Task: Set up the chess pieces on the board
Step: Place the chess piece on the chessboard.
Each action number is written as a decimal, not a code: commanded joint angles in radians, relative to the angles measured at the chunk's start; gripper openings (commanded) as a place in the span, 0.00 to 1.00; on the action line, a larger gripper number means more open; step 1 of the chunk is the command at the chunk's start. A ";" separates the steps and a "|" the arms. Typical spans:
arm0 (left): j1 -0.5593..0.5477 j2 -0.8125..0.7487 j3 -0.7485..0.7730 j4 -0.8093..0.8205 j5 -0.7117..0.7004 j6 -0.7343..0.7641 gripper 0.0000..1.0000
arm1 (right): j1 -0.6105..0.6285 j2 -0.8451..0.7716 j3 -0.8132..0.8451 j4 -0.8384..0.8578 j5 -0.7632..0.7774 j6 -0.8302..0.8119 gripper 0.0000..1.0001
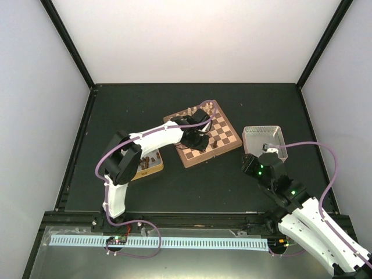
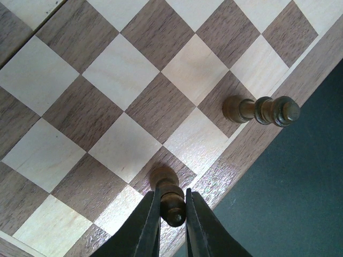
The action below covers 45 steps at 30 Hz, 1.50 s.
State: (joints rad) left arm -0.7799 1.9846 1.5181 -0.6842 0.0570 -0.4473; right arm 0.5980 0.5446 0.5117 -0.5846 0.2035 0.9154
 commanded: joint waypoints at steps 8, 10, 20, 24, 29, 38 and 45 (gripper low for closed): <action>0.000 0.020 0.067 -0.099 0.015 0.000 0.12 | -0.003 0.043 -0.006 0.046 0.003 -0.011 0.55; 0.000 0.016 0.061 -0.095 0.020 0.000 0.13 | -0.003 0.049 -0.006 0.052 0.001 -0.013 0.55; 0.001 0.043 0.078 -0.065 0.052 0.004 0.17 | -0.003 0.049 -0.007 0.047 0.003 -0.016 0.55; 0.000 0.045 0.081 -0.070 0.035 0.005 0.18 | -0.003 0.048 -0.007 0.048 0.004 -0.015 0.55; 0.001 0.041 0.074 -0.052 0.020 0.005 0.15 | -0.003 0.050 -0.007 0.049 0.003 -0.015 0.55; 0.001 0.043 0.087 -0.060 0.014 0.006 0.24 | -0.003 0.046 -0.006 0.045 0.003 -0.017 0.55; 0.004 -0.017 0.098 -0.077 -0.004 0.002 0.53 | -0.003 0.054 -0.006 0.057 -0.007 -0.020 0.55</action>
State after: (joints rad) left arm -0.7799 2.0159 1.5677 -0.7483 0.0753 -0.4473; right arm 0.5980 0.5976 0.5114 -0.5533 0.1993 0.9142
